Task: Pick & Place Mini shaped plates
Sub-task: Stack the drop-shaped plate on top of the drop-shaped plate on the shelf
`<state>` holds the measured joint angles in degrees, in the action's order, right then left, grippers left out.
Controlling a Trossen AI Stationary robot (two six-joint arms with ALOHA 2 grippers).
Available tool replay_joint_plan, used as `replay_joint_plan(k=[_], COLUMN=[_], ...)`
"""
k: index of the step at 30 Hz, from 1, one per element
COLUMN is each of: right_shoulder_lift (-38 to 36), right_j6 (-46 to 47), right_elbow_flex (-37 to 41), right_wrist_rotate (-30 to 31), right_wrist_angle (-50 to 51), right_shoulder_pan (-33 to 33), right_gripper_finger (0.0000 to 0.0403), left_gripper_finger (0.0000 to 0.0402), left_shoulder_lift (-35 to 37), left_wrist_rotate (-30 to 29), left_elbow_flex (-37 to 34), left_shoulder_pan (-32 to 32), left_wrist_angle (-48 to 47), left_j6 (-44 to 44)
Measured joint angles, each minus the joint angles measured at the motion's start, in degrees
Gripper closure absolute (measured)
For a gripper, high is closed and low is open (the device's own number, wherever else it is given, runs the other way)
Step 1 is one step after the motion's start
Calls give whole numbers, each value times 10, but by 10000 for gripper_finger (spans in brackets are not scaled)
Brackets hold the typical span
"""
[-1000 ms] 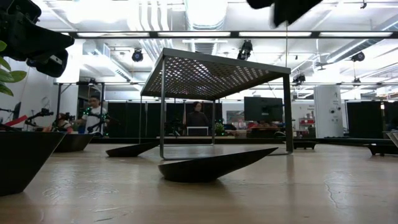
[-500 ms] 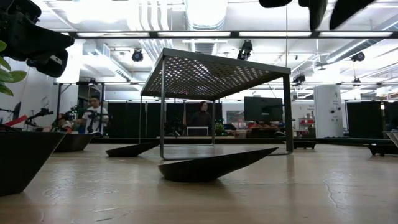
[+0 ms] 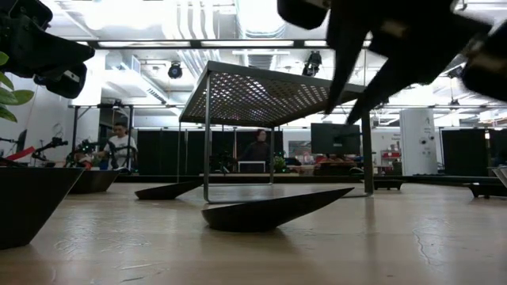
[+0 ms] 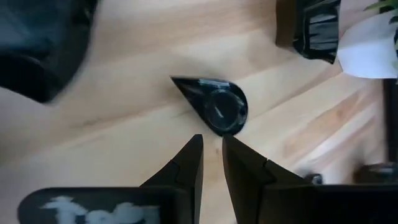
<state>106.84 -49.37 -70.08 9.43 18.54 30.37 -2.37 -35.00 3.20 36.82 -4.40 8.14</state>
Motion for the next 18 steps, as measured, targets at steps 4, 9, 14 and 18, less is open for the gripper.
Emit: replay_joint_plan(k=[4, 9, 14, 18], right_shoulder_lift=[26, 61, 87, 91], right_j6=[-37, -91, -116, -125], right_elbow_flex=[0, 0, 0, 0], right_wrist_rotate=[14, 70, 109, 118], right_wrist_angle=[-16, -40, -75, -76], right_shoulder_pan=[0, 0, 0, 0], right_gripper_finger=[346, 346, 346, 346], left_gripper_finger=[401, 401, 401, 401], left_shoulder_lift=[-1, -1, -1, -1], left_wrist_rotate=[0, 0, 0, 0], left_elbow_flex=[0, 0, 0, 0], left_shoulder_pan=[0, 0, 0, 0], left_wrist_angle=[0, 1, 1, 1], left_j6=[0, 0, 0, 0])
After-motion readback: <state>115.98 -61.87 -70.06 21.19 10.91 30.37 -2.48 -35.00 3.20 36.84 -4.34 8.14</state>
